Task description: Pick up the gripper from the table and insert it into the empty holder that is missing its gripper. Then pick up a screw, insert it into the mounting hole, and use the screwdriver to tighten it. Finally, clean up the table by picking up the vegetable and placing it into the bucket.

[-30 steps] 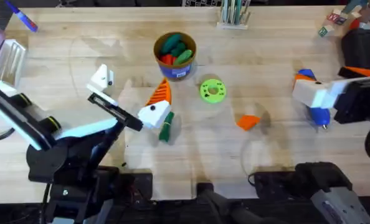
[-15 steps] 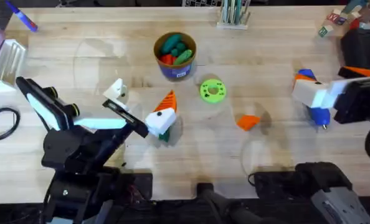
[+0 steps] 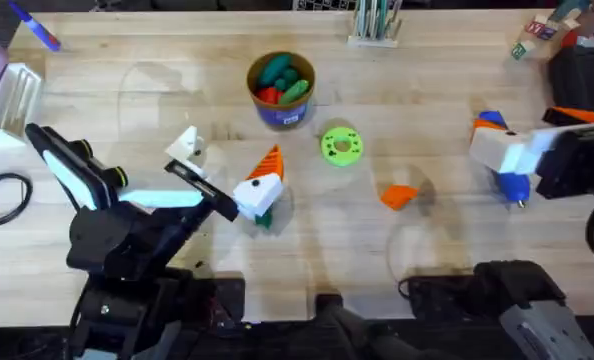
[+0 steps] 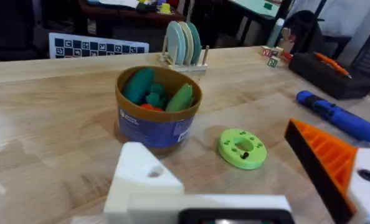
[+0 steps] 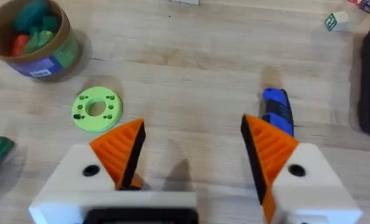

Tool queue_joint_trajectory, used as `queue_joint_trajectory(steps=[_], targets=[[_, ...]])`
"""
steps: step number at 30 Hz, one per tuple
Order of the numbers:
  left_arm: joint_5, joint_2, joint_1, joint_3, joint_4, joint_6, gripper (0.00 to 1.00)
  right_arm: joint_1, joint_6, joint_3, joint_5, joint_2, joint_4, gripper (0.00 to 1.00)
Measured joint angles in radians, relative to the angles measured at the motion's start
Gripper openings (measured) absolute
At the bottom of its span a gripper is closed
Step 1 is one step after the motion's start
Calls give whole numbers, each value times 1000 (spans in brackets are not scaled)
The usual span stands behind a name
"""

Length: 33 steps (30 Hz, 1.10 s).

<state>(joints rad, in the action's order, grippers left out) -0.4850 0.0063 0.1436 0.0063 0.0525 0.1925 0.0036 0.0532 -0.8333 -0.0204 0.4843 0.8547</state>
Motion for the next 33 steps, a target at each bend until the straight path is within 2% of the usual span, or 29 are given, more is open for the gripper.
queue_joint_trajectory(steps=[14,22,27,33], targets=[[-17,0,0,0,0,0,985,0,0,0,0,0,0,935],[-157,0,0,0,4,-2,985,0,-9,0,-3,0,6,936],[-252,0,0,0,10,-37,985,2,24,0,-62,7,105,935],[-290,0,0,0,12,-53,985,69,57,0,-134,106,242,935]])
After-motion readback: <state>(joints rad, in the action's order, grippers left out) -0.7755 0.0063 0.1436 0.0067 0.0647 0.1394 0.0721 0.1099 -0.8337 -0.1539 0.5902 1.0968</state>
